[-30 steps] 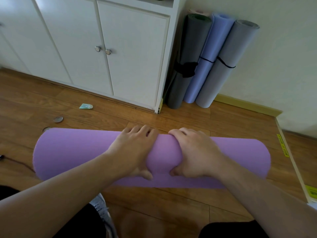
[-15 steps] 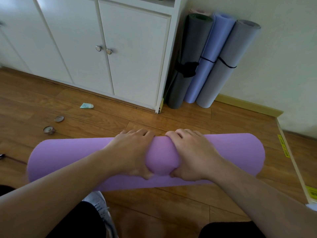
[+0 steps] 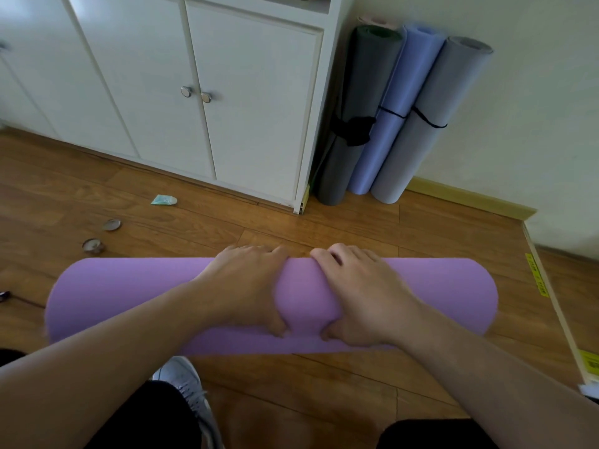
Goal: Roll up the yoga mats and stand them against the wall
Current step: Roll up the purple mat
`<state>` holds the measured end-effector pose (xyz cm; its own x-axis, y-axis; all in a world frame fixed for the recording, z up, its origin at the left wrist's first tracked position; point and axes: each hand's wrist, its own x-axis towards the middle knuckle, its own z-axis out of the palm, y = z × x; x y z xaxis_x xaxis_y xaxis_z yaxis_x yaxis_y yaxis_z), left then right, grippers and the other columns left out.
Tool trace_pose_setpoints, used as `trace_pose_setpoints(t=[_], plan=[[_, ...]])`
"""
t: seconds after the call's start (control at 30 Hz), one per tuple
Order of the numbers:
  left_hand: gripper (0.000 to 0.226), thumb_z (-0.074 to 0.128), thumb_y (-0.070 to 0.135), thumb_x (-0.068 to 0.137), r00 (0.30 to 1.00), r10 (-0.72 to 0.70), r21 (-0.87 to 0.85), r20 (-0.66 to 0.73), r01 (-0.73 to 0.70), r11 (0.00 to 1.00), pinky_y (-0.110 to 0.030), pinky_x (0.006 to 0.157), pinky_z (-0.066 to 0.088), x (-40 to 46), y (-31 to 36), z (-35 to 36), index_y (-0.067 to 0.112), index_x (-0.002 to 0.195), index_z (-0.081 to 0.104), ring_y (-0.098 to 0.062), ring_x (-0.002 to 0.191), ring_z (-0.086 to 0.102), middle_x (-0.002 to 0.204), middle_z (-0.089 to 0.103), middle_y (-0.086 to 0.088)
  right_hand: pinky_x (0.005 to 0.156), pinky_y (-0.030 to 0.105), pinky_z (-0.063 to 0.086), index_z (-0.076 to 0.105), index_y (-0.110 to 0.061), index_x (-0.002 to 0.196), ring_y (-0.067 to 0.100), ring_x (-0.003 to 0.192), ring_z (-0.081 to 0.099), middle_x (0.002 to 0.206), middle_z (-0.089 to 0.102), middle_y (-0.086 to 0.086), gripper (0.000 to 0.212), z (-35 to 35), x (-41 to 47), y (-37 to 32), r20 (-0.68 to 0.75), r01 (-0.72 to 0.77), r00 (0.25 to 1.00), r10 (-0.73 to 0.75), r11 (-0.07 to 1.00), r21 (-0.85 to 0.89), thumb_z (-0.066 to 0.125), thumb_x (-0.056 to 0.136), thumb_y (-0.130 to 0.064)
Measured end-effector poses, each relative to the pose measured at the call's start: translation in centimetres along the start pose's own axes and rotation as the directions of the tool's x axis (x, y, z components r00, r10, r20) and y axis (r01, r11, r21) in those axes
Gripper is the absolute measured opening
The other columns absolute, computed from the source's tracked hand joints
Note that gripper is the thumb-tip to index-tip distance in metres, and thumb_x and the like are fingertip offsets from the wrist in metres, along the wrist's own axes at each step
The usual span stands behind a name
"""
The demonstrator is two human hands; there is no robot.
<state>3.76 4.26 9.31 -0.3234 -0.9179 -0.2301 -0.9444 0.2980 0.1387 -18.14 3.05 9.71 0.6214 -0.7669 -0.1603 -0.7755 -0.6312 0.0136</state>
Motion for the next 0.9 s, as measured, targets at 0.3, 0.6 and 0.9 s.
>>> trace_pose_setpoints(t=[0.3, 0.6, 0.9], plan=[[0.121, 0.078, 0.081, 0.056, 0.986, 0.136, 0.195, -0.091, -0.117, 0.974, -0.042, 0.111, 0.041, -0.2, 1.4, 1.2, 0.023, 0.149, 0.026, -0.024, 0.131, 0.049, 0.143, 0.048, 0.001, 0.099, 0.037, 0.048, 0.035, -0.038, 0.148, 0.016, 0.124, 0.052, 0.137, 0.052, -0.013, 0.112, -0.8, 0.2, 0.9, 0.07, -0.107, 0.993, 0.096, 0.98, 0.167, 0.086, 0.057, -0.077], [0.098, 0.076, 0.079, 0.044, 1.0, 0.018, -0.02, -0.019, -0.019, 1.0, -0.034, 0.076, 0.043, 0.4, -0.2, 0.0, 0.039, 0.129, 0.046, -0.015, 0.103, 0.061, 0.118, 0.062, 0.015, 0.121, 0.043, 0.032, 0.009, -0.024, 0.161, 0.027, 0.14, 0.037, 0.152, 0.034, 0.003, 0.133, -0.1, -0.2, -0.5, -0.009, 0.008, 1.0, -0.008, 0.998, -0.061, 0.09, 0.064, -0.066], [0.119, 0.077, 0.085, 0.053, 0.99, 0.124, 0.15, -0.072, -0.112, 0.982, -0.043, 0.108, 0.045, -0.2, 0.9, 1.1, 0.026, 0.146, 0.031, -0.022, 0.126, 0.054, 0.141, 0.05, 0.004, 0.105, 0.04, 0.046, 0.036, -0.032, 0.147, 0.018, 0.125, 0.053, 0.137, 0.054, -0.008, 0.107, 0.0, 0.1, 0.6, -0.021, -0.023, 0.999, 0.024, 0.999, 0.044, 0.084, 0.06, -0.069]])
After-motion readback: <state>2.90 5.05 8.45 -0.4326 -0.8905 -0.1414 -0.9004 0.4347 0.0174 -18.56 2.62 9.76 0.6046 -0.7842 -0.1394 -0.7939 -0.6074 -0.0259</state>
